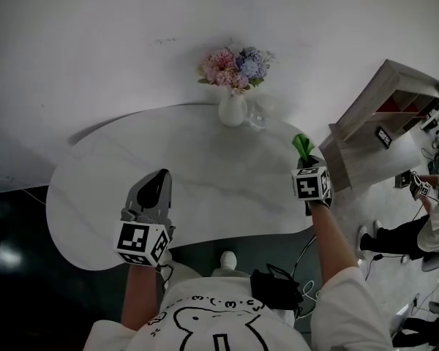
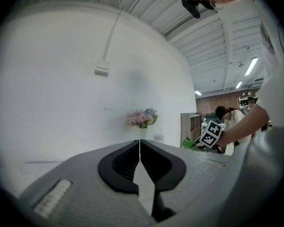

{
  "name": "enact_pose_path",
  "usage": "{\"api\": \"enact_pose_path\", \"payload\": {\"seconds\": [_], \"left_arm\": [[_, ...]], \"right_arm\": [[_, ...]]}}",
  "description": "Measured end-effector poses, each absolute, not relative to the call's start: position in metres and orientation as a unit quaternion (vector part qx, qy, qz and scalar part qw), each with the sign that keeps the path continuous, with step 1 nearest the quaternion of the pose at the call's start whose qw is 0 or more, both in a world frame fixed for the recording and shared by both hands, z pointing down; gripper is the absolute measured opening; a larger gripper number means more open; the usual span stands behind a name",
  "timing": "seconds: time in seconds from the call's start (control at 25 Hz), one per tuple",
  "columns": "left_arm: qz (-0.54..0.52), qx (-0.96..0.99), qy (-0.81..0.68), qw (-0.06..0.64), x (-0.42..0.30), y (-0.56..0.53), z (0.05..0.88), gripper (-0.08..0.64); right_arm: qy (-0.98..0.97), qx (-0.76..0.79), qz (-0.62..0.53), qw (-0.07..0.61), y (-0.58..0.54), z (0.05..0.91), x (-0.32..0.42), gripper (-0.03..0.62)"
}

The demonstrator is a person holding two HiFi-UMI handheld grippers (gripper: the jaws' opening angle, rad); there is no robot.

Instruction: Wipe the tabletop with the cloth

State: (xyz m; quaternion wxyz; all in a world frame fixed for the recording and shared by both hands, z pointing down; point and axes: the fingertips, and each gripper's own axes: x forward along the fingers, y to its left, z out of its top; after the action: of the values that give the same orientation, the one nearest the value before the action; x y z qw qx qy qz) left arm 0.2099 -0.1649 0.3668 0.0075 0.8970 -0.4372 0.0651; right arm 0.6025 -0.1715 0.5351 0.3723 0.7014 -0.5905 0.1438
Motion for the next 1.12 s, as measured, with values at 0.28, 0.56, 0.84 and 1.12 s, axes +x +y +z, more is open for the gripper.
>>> {"api": "enact_pose_path", "payload": {"seconds": [0.28,0.56,0.84,1.12], "left_arm": [[0.074,0.884,-0.462,0.006,0.195,-0.163,0.366,0.021],[0.081,0.869,-0.487,0.012,0.185,-0.158,0.368,0.020],[0.092,0.859,-0.503,0.026,0.179,-0.157,0.378,0.020],[0.094,0.866,-0.490,0.041,0.192,-0.153,0.389,0.021]], "right_arm": [[-0.519,0.701,0.137,0.469,-0.179,0.556,0.645,0.043],[-0.477,0.697,0.211,0.492,-0.176,0.595,0.669,0.043],[-0.477,0.706,0.290,0.436,-0.184,0.610,0.661,0.043],[-0.492,0.708,0.354,0.363,-0.192,0.613,0.642,0.043]]}}
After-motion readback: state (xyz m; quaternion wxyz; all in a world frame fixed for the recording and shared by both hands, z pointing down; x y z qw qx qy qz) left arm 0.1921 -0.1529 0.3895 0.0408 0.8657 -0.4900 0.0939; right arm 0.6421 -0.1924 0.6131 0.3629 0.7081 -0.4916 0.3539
